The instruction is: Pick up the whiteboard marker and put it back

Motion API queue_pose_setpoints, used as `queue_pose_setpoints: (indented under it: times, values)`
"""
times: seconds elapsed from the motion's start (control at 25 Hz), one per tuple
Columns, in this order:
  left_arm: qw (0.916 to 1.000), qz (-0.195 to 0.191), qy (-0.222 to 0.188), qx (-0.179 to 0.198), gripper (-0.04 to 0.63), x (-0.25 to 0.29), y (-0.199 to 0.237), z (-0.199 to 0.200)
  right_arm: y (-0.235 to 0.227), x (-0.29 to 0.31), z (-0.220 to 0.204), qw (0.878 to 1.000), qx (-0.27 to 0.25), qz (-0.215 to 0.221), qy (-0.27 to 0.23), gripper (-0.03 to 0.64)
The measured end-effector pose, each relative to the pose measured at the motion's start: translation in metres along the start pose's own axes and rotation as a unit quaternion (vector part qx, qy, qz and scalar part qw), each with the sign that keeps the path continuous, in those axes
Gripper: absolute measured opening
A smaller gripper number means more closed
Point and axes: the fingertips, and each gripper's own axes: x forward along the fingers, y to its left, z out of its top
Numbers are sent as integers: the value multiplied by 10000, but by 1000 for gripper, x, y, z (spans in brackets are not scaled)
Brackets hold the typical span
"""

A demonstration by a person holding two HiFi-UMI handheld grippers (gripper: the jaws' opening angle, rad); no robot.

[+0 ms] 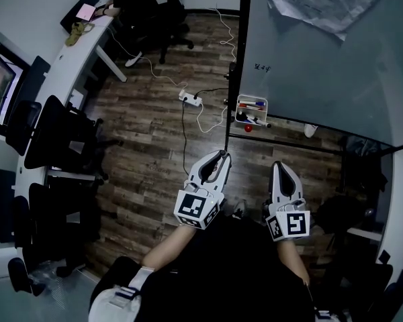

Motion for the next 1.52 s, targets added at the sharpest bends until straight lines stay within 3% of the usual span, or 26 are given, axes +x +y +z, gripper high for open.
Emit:
queue_pose_setpoints:
  times: [1.0, 1.52]
  values:
    - [9999, 87, 11, 83, 67, 4, -11, -4, -7, -4, 2, 9999, -15, 122, -25, 14]
    - [9993, 335, -21, 143, 68, 11, -30, 0, -21, -11, 4, 9991, 37, 425, -12, 14]
